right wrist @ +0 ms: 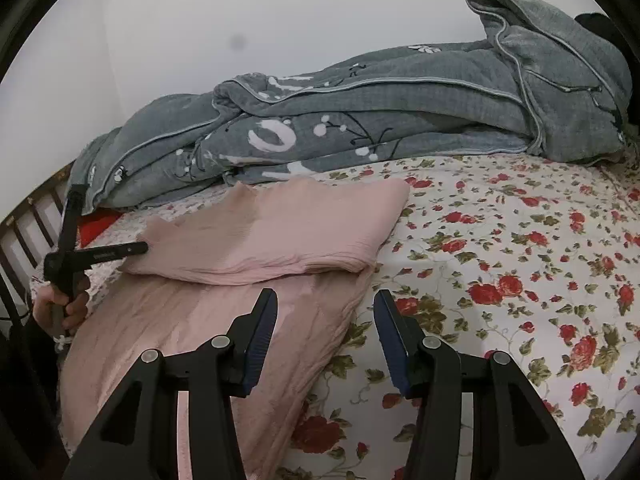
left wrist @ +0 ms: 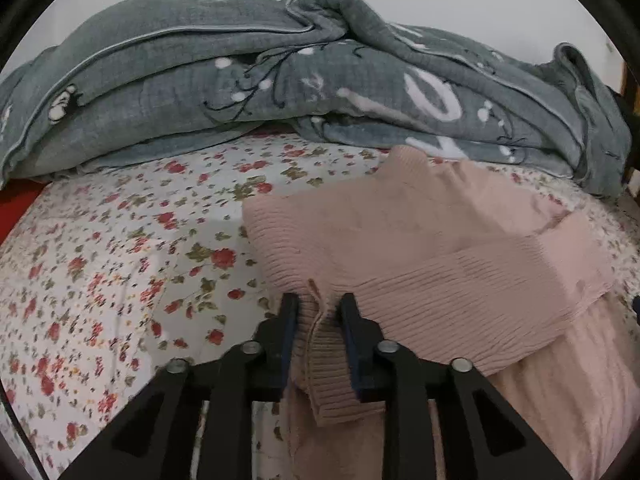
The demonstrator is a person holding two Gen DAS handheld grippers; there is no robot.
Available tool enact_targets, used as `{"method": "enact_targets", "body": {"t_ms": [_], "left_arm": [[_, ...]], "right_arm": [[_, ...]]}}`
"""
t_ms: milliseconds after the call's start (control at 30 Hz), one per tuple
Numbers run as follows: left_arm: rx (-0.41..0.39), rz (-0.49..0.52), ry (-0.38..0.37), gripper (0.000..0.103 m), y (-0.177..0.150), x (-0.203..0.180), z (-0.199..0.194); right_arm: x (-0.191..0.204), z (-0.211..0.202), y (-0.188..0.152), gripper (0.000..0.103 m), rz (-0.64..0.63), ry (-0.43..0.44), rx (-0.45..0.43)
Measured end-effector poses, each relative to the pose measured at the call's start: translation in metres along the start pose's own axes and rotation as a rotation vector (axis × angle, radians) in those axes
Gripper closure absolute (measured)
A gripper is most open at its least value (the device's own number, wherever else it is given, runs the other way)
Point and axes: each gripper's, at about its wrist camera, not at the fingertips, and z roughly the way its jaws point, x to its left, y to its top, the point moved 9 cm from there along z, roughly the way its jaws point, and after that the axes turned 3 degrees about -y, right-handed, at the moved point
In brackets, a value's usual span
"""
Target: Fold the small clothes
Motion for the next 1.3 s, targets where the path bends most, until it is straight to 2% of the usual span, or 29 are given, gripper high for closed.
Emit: {"method": "enact_targets", "body": {"t_ms": [167,233,400,467,500,600,767,933,1000,1100,1133,1300], "left_arm": [[-0.047,-0.015,-0.041,0.077,0.005,0.002,-0.012],[-0.026,-0.013,-0.06,0.077,0.004,-0.001,-0.009],[-0.006,-0.027,-0.054,0.077,0.001,0.0,0.001],[-0.02,-0.039,-0.079,0.086,0.001,-0.002,-0.001],[-0.026,-0.035,-0.087,0.096,0.002,-0.002,-0.004],[-0.047,-0.011,-0.11,0.097,0.004,-0.007,-0.013],[-0.075,-0.017,-0.109,0.097,0.021,-0.006,-0.016],[-0.158,-0.066,-0.128,0.097,0.053,0.003,-0.024],[-0.132,-0.061,-0.087,0.097,0.052,0.006,-0.011],[-0.014,-0.063,-0.049,0.097,0.031,0.008,0.017],[0.003,-0.068,-0.04,0.096,0.024,0.009,0.022],[0.021,-0.1,-0.025,0.092,0.016,0.016,0.01]], "right_arm": [[-0.005,0.002,-0.001,0.053,0.037,0.021,0.01],[-0.005,0.003,-0.002,0.053,0.042,0.025,0.014],[-0.004,0.002,-0.001,0.053,0.037,0.019,0.009],[-0.004,0.002,-0.002,0.053,0.035,0.017,0.008],[-0.004,0.002,-0.002,0.053,0.036,0.015,0.01],[-0.005,0.003,-0.003,0.053,0.035,0.012,0.015],[-0.005,0.005,-0.004,0.053,0.032,0.002,0.023],[-0.007,0.004,-0.003,0.053,0.032,-0.012,0.016],[-0.007,0.004,-0.003,0.053,0.032,-0.017,0.017],[-0.007,0.007,-0.005,0.053,0.026,-0.026,0.028],[-0.007,0.007,-0.005,0.053,0.023,-0.028,0.03],[-0.005,0.006,-0.007,0.053,0.001,-0.07,0.051]]}}
